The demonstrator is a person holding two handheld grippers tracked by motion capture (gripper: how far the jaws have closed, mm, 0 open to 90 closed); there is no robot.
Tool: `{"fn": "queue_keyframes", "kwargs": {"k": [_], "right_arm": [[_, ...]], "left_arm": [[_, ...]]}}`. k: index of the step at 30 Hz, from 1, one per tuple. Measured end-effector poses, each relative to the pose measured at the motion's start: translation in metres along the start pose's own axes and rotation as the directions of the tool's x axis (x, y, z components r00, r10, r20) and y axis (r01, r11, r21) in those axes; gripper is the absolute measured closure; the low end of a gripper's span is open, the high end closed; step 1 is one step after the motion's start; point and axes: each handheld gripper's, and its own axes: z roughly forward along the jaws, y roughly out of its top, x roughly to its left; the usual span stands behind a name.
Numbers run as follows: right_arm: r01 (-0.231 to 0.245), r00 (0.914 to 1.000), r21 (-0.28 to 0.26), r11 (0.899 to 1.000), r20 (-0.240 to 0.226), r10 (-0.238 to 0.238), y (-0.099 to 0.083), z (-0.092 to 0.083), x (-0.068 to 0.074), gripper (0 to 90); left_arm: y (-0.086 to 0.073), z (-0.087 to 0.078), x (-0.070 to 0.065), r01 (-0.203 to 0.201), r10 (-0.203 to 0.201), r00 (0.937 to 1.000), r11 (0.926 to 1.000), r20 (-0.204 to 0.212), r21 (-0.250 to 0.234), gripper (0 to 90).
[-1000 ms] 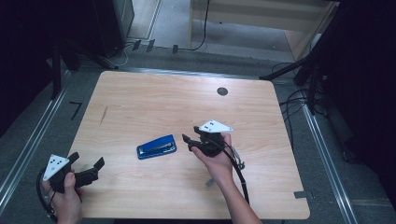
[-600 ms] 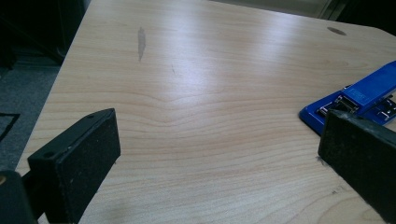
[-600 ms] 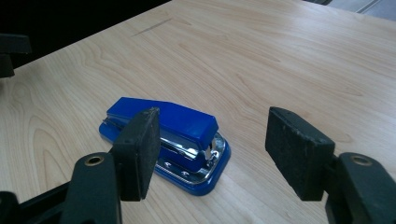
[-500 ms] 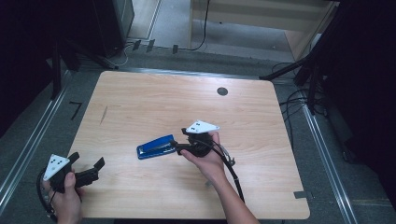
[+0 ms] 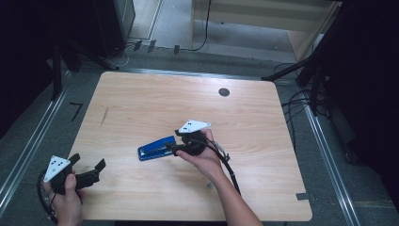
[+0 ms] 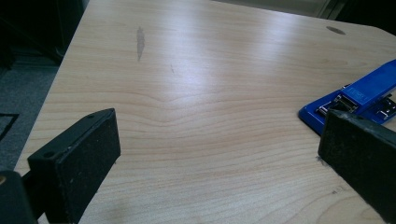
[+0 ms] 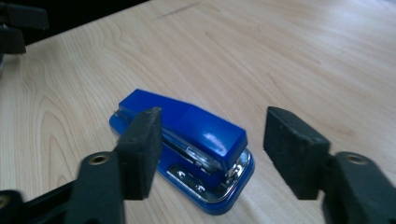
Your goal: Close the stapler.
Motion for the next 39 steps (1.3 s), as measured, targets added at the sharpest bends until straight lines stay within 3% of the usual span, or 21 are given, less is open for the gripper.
{"fn": "queue_keyframes", "kwargs": {"k": [3,4,5,8,10,12,23,25,26,31,33,39], "right_arm": [[-0.013,0.9999,-0.030,0.999,-0.006,0.013,0.001,-0.003,-0.003,49.2],[-0.023,0.9997,-0.046,0.999,0.011,0.023,0.002,-0.005,-0.005,63.2],[-0.023,0.9997,-0.046,0.999,0.011,0.023,0.002,-0.005,-0.005,63.2],[-0.048,0.9966,-0.048,0.998,0.065,0.051,0.004,-0.004,-0.009,84.8],[-0.058,0.9940,-0.045,0.997,0.090,0.062,0.005,-0.003,-0.011,90.0],[-0.083,0.9917,-0.039,0.996,0.095,0.087,0.005,0.003,-0.015,90.0],[-0.110,0.9906,0.030,0.994,0.086,0.107,0.001,0.023,-0.023,90.0],[-0.131,0.9884,0.055,0.990,0.084,0.126,-0.001,0.027,-0.028,90.0],[-0.164,0.9841,0.075,0.984,0.082,0.158,-0.005,0.033,-0.035,90.0],[-0.204,0.9787,0.118,0.972,0.052,0.199,-0.015,0.048,-0.040,90.0],[-0.227,0.9739,0.109,0.968,0.033,0.224,-0.015,0.049,-0.042,90.0],[-0.223,0.9748,0.118,0.968,0.009,0.223,-0.015,0.049,-0.045,90.0]], "left_arm": [[0.000,0.000,0.000,-0.001,0.001,1.0000,1.0000,0.000,0.002,0.0],[0.000,0.001,-0.001,-0.001,0.001,1.0000,1.0000,0.000,0.000,0.0],[0.000,0.001,-0.001,-0.003,0.003,1.0000,1.0000,-0.001,0.001,0.0],[0.000,0.001,-0.001,-0.006,0.006,1.0000,1.0000,-0.003,0.002,0.0],[0.000,0.001,-0.001,-0.004,0.004,1.0000,1.0000,-0.003,0.001,0.0],[0.000,0.001,-0.001,-0.005,0.005,1.0000,1.0000,-0.004,0.002,0.0],[0.000,0.001,-0.001,-0.006,0.006,1.0000,1.0000,0.001,0.006,0.0],[0.000,0.001,-0.001,-0.007,0.007,1.0000,1.0000,0.000,0.007,0.0],[0.000,0.001,-0.001,-0.006,0.006,1.0000,1.0000,0.000,0.006,0.0],[0.000,0.001,0.000,-0.002,0.002,1.0000,1.0000,0.003,0.005,0.0],[0.000,0.001,0.000,-0.002,0.002,1.0000,1.0000,0.004,0.006,0.0],[0.000,0.001,-0.001,-0.010,0.010,0.9999,0.9999,0.006,0.011,0.0]]}}
